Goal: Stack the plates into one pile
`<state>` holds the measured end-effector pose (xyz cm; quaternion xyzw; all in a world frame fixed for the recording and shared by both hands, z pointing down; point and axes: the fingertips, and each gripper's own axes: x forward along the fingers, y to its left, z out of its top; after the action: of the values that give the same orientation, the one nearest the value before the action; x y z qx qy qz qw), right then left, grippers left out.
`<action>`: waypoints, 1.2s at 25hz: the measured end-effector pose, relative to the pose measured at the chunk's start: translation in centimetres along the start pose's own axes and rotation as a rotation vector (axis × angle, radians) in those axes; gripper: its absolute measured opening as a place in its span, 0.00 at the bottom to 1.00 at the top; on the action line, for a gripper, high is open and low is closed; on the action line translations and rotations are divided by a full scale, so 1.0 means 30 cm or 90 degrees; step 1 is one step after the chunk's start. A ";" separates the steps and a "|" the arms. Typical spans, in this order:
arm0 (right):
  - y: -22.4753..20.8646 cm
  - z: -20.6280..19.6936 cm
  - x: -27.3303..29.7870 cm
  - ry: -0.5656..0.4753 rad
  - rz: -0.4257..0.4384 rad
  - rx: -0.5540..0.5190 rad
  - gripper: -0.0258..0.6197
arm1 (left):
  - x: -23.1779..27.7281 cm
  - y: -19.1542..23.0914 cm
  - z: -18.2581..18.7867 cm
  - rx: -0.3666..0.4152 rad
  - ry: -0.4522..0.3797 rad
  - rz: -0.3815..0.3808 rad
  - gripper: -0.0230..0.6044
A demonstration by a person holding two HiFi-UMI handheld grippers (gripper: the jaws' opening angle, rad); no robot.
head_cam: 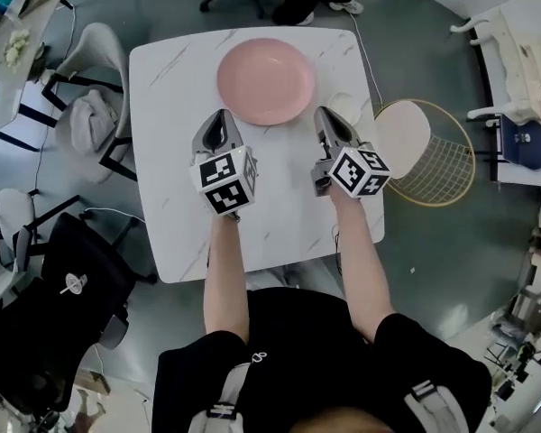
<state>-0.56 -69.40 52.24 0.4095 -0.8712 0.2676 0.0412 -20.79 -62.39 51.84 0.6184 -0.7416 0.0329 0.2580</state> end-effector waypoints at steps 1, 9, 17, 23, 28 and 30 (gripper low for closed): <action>0.029 0.017 -0.025 -0.012 0.034 0.002 0.05 | -0.028 -0.019 0.004 -0.004 -0.009 0.003 0.06; 0.016 0.177 -0.337 -0.078 0.134 -0.021 0.05 | -0.256 -0.267 -0.037 -0.032 -0.057 0.027 0.06; -0.116 0.304 -0.664 -0.116 0.107 -0.017 0.05 | -0.465 -0.570 -0.081 -0.042 -0.101 -0.010 0.06; -0.033 0.365 -0.745 -0.162 0.190 0.008 0.05 | -0.590 -0.674 0.052 0.029 -0.162 -0.008 0.06; 0.039 0.445 -0.807 -0.177 0.223 -0.052 0.05 | -0.674 -0.794 0.128 0.037 -0.219 -0.047 0.06; 0.081 0.461 -0.821 -0.183 0.235 -0.083 0.05 | -0.691 -0.805 0.145 0.052 -0.230 -0.047 0.06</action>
<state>15.97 -58.01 32.22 0.2734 -0.9437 0.1526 -0.1066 2.40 -50.96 32.78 0.6509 -0.7508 -0.0578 0.0961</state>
